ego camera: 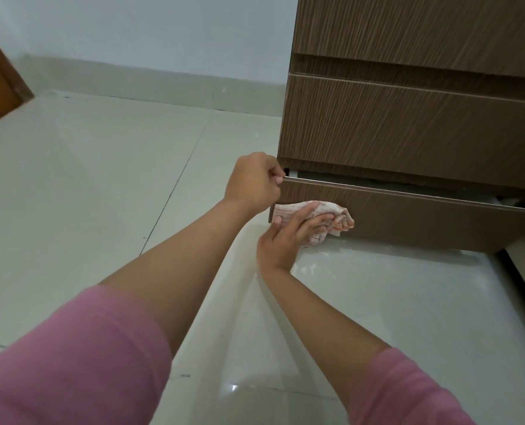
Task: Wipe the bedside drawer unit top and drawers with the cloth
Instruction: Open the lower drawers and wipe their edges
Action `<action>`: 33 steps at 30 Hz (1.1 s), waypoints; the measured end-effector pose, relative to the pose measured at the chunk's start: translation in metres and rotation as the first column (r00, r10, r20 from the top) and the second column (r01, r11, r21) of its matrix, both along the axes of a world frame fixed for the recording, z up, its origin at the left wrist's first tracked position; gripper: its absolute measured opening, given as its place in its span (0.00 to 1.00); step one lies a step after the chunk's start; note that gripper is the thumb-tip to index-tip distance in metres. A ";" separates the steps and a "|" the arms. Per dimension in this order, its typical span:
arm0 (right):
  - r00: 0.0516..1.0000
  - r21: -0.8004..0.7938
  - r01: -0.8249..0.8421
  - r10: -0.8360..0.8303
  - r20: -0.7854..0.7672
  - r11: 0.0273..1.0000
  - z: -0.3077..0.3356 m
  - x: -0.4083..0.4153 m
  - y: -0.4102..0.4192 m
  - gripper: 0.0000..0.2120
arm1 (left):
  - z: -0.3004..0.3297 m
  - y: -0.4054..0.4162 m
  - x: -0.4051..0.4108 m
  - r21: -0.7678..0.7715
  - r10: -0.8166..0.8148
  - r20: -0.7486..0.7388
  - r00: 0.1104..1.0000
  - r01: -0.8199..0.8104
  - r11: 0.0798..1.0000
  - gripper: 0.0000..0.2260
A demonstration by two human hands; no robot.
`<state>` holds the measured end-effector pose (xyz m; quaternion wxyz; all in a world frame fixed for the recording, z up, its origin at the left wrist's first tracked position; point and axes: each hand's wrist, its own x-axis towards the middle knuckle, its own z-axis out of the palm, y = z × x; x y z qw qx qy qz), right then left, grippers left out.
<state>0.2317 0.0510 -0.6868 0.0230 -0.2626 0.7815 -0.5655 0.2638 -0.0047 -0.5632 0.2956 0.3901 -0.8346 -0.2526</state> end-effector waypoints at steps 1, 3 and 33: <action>1.000 0.021 -0.008 0.008 -0.018 1.000 -0.004 -0.005 0.004 0.34 | 0.001 0.000 -0.001 0.003 0.007 0.001 1.000 -0.007 1.000 0.06; 0.999 0.035 0.001 0.000 -0.033 0.999 -0.008 -0.018 0.012 0.34 | 0.001 0.000 -0.001 0.013 0.019 0.006 1.000 -0.019 1.000 0.06; 0.985 0.025 0.162 -0.160 -0.061 0.987 0.062 -0.159 0.077 0.33 | -0.007 0.001 -0.024 0.105 0.241 -0.124 0.963 -0.228 0.968 0.05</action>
